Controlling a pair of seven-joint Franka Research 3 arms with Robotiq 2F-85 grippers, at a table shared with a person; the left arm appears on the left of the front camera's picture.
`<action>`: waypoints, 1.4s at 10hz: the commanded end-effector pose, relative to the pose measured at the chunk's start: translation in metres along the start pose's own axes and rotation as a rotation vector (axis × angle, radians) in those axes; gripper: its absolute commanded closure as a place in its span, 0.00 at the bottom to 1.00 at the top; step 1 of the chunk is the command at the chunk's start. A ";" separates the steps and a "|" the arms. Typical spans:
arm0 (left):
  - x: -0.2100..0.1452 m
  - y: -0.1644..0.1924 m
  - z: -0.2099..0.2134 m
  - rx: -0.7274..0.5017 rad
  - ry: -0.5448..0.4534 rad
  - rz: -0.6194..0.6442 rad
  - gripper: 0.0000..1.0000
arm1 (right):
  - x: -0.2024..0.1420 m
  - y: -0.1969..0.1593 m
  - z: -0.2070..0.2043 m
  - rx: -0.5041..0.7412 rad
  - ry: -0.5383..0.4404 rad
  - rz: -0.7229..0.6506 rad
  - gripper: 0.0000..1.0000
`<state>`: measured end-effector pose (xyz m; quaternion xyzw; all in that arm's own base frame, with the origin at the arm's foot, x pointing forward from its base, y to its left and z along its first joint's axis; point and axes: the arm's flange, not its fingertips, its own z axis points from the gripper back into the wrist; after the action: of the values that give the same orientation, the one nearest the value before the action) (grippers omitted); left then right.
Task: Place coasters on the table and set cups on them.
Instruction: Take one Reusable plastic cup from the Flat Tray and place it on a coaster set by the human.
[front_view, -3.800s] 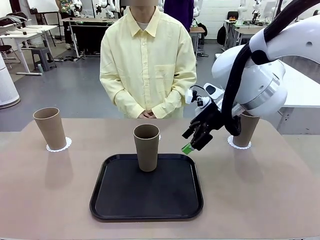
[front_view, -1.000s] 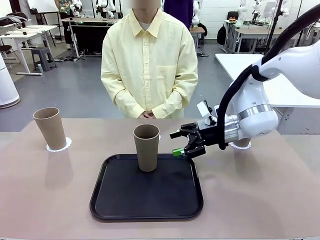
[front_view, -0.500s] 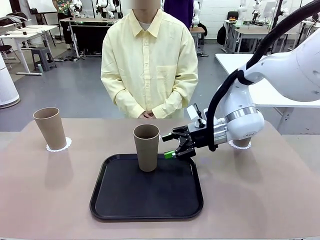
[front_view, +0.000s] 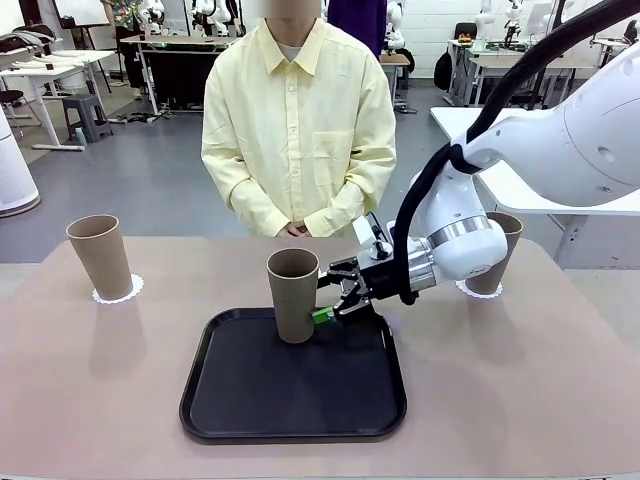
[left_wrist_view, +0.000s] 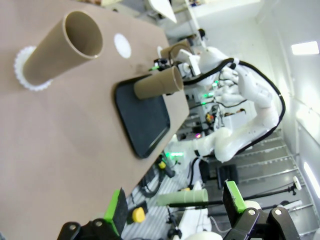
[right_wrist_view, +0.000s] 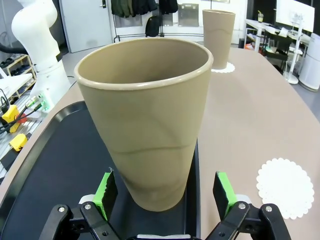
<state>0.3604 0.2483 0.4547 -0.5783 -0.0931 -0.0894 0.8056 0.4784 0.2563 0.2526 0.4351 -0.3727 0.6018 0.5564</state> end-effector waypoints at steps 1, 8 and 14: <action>0.000 -0.002 0.001 -0.002 -0.003 0.006 0.00 | 0.000 -0.007 -0.006 0.006 0.027 -0.016 0.00; 0.000 -0.002 0.001 -0.002 -0.003 0.006 0.00 | 0.003 -0.006 -0.016 0.049 0.015 -0.021 0.00; 0.000 -0.002 0.001 -0.002 -0.003 0.006 0.00 | 0.013 -0.009 -0.038 0.084 0.017 -0.007 0.00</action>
<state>0.3604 0.2483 0.4547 -0.5783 -0.0931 -0.0894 0.8056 0.4755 0.2899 0.2525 0.4522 -0.3591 0.6104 0.5423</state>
